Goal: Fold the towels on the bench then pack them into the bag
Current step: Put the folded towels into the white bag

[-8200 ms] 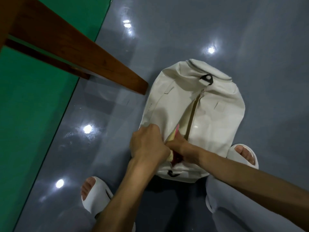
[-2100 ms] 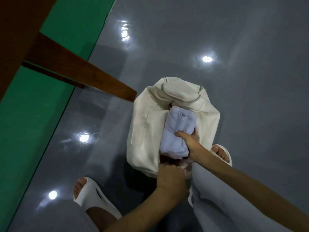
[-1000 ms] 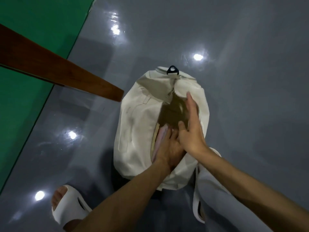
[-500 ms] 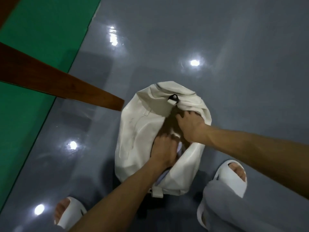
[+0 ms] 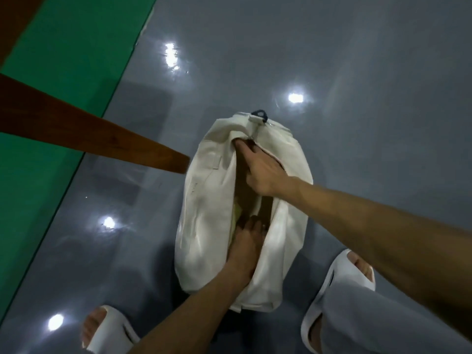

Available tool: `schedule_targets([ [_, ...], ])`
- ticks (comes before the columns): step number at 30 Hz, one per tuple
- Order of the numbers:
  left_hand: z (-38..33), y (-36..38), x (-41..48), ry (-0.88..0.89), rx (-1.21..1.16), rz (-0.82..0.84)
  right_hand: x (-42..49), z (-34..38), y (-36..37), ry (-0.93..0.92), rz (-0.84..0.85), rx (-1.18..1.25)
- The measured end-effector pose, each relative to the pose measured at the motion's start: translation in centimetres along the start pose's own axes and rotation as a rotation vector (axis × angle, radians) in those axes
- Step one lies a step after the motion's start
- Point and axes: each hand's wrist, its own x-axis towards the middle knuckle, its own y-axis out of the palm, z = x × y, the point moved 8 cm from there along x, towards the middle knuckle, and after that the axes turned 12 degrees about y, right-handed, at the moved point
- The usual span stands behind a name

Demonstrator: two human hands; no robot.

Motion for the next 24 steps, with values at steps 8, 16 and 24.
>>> schedule_targets([
  [8, 0.3, -2.3, 1.1, -0.028, -0.305, -0.099, -0.9, -2.2, 4.1, 0.286, 0.286, 0.176],
  [16, 2.1, -6.0, -0.1, -0.167, -0.247, -0.322, -3.9, -3.1, 2.9, 0.331, 0.206, 0.303],
  [24, 6.9, -13.5, -9.8, -0.233, -0.442, -0.456, -11.1, 1.3, -1.6, 0.409, 0.144, 0.746],
])
